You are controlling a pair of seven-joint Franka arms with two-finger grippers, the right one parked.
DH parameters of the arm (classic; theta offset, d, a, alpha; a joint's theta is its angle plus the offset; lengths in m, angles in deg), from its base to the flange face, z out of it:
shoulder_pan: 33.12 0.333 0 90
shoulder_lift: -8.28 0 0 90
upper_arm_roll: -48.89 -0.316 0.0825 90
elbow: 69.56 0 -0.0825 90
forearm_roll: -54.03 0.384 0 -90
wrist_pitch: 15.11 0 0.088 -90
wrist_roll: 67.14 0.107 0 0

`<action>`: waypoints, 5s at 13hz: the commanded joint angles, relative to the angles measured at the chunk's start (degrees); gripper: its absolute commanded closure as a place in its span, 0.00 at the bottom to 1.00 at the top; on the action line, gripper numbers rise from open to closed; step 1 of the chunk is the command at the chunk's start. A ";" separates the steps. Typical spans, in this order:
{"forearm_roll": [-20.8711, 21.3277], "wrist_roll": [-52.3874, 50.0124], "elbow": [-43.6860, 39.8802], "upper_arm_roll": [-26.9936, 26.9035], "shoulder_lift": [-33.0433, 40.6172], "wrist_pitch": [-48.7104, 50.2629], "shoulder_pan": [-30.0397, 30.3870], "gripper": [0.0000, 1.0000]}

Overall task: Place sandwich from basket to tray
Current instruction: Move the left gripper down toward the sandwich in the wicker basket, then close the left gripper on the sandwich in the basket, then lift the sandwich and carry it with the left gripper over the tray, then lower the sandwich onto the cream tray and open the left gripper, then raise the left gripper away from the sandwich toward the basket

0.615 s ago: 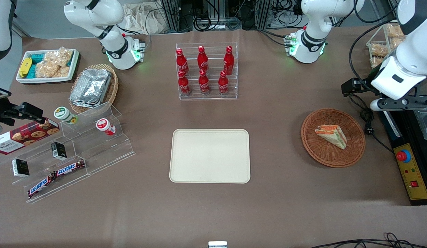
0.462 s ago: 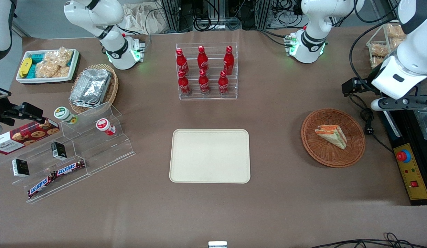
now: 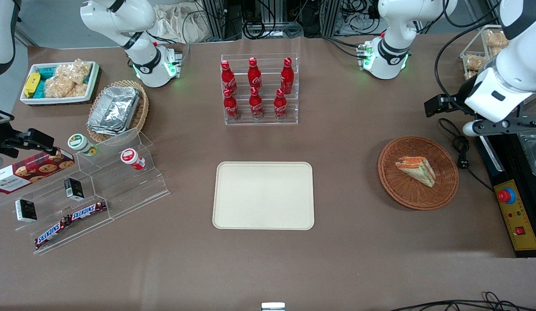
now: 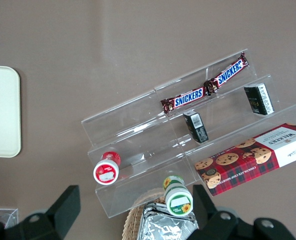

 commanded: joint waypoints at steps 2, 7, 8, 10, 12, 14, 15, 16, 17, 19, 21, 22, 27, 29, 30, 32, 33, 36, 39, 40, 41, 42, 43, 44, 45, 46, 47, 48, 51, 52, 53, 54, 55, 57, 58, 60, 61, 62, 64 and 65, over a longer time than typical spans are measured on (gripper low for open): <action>-0.97 -15.30 7.85 -0.93 0.48 -9.42 2.14 0.00; 1.58 -26.24 22.63 -1.02 0.04 -24.47 5.65 0.00; 1.58 -27.65 24.21 -1.11 -1.27 -26.75 6.71 0.00; 1.58 -29.23 27.64 -1.11 -4.35 -32.89 8.47 0.00; 1.58 -31.69 31.07 -1.11 -6.37 -39.05 10.15 0.00; 1.58 -33.02 31.43 -1.11 -9.88 -42.14 10.50 0.00; 1.58 -33.72 31.70 -1.11 -11.37 -44.16 10.50 0.00; 1.58 -34.77 32.31 -1.11 -12.17 -46.09 10.50 0.00; 1.58 -36.17 32.40 -1.11 -12.96 -47.42 10.50 0.00; 1.58 -38.55 32.40 -1.02 -14.63 -49.96 10.42 0.00; 1.58 -39.96 32.40 -1.02 -16.56 -51.47 9.89 0.01; 1.58 -40.05 32.40 -1.02 -17.27 -51.91 9.89 0.18; 2.46 -38.48 31.88 -0.93 -17.64 -51.13 9.89 1.00; 5.86 -33.23 31.61 -0.41 -14.22 -47.02 9.71 1.00; 6.41 -31.02 30.65 0.73 -11.59 -44.21 9.80 1.00; 5.63 -24.28 27.50 3.45 -8.06 -39.54 9.71 1.00; 4.58 -24.06 26.26 6.94 -7.70 -38.21 9.80 1.00; 5.01 -28.96 24.24 17.49 -8.13 -38.11 9.80 1.00; 5.18 -31.70 20.73 27.25 -11.81 -38.38 9.71 1.00; 5.44 -31.62 18.19 30.15 -15.13 -38.46 9.71 1.00; 6.32 -31.35 15.29 32.45 -18.74 -38.55 9.45 1.00; 9.55 -31.53 13.00 32.90 -21.99 -38.64 7.10 1.00; 12.71 -32.22 10.98 32.91 -25.33 -39.51 4.81 1.00; 14.39 -32.40 8.87 32.91 -28.58 -40.65 3.49 1.00; 15.19 -32.67 6.58 32.82 -31.14 -41.01 2.25 1.00; 16.86 -32.67 4.73 32.65 -33.43 -41.45 1.02 1.00; 19.92 -32.84 2.98 32.64 -36.06 -42.67 0.66 1.00; 22.47 -33.02 1.83 32.64 -38.35 -44.16 0.49 1.00; 27.05 -33.99 1.38 32.29 -41.70 -49.43 -0.57 1.00; 27.76 -33.99 0.94 32.21 -42.93 -51.02 -0.66 1.00; 28.29 -33.73 0.33 32.03 -43.90 -51.73 -0.66 1.00; 29.60 -33.99 -0.29 32.03 -44.95 -52.08 -0.66 0.77; 30.23 -34.16 -0.56 32.03 -45.57 -52.70 -0.66 0.39; 30.23 -36.69 -0.12 32.03 -45.23 -52.88 -0.22 0.01; 30.23 -39.50 -0.03 32.03 -44.18 -52.27 -0.05 0.01; 29.54 -41.90 0.06 32.12 -39.89 -48.95 1.09 0.01; 29.27 -41.72 0.06 32.64 -37.78 -46.31 2.93 0.01; 28.05 -41.46 0.14 33.78 -35.58 -43.85 4.60 0.01; 24.62 -40.32 0.06 35.80 -31.45 -39.19 8.72 0.01; 22.52 -38.40 -0.03 37.46 -29.43 -36.38 11.62 0.01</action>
